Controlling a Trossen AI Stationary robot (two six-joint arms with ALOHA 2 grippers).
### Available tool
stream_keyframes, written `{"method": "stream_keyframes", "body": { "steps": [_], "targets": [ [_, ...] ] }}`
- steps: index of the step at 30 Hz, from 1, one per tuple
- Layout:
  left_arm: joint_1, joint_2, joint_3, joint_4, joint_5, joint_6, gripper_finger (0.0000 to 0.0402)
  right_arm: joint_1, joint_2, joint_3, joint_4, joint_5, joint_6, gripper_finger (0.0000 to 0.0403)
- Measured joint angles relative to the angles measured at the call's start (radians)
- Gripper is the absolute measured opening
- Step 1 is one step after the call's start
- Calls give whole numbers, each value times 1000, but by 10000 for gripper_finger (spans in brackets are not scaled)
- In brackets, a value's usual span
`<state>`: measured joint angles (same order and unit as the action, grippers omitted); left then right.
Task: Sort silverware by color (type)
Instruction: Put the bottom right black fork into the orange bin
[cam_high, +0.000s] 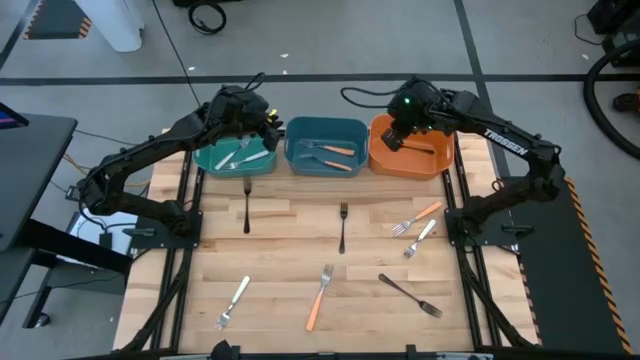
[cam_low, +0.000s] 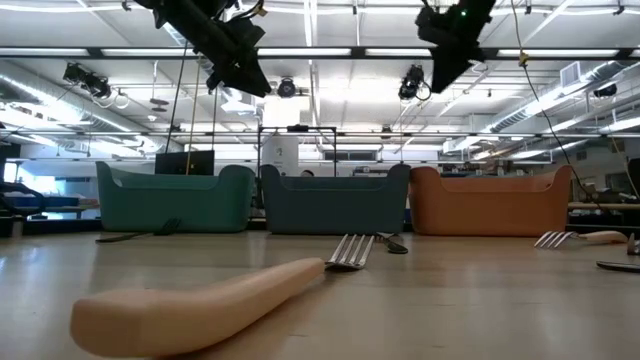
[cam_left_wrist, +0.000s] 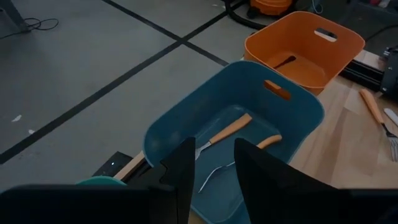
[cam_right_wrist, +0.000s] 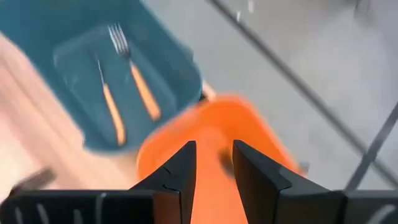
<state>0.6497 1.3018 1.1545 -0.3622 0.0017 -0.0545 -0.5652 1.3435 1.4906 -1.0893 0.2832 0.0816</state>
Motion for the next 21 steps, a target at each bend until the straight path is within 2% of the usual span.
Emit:
{"method": "stream_keyframes", "body": {
  "steps": [4,11,21],
  "targets": [
    [-9,0,0,-3,1,-1,121,0,13,0,-109,-72,118,114],
    [-42,0,0,-43,23,-1,121,30,48,0,-140,-229,216,114],
    [-102,0,0,-119,24,6,121,245,79,-1,-216,-310,392,114]
  ]
}}
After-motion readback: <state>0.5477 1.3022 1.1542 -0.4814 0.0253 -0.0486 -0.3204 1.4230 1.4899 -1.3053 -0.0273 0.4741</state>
